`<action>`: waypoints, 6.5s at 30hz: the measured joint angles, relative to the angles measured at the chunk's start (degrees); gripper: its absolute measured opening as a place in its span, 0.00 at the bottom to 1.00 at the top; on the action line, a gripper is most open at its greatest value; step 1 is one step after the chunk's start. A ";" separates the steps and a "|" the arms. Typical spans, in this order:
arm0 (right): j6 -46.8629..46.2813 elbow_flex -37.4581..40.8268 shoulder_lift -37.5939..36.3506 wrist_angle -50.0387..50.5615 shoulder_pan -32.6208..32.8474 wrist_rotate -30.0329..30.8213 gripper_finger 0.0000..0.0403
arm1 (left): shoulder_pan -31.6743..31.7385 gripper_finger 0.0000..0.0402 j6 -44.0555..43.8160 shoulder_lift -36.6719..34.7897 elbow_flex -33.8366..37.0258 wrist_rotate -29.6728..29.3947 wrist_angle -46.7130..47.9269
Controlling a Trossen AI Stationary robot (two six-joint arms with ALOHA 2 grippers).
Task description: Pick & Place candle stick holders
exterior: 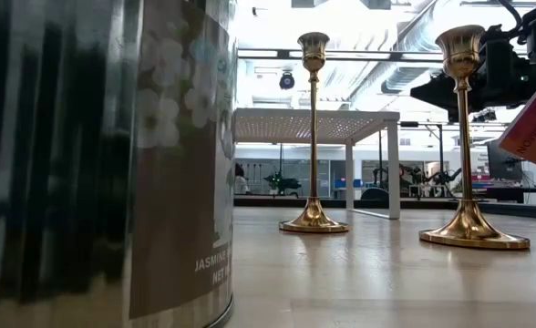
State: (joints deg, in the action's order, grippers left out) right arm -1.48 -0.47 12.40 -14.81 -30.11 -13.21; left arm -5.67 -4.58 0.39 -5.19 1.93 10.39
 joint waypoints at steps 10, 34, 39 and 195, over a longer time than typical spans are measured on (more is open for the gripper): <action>0.00 0.00 0.00 0.00 -0.01 0.00 0.00 | 0.02 0.00 0.00 0.01 0.01 0.00 0.00; 0.00 0.00 0.00 0.00 0.00 0.00 0.00 | 0.01 0.00 -0.01 0.02 0.00 0.00 0.00; 0.00 0.00 0.00 0.00 -0.02 0.00 0.00 | 0.00 0.00 -0.02 0.02 0.00 0.00 0.00; -21.69 -54.12 61.51 46.83 57.49 20.48 0.53 | 0.02 0.56 -15.01 0.02 -0.04 -14.05 -1.20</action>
State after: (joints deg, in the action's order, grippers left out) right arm -23.16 -54.59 73.91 32.02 27.38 7.27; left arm -5.65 -19.59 0.40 -5.23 -12.11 9.19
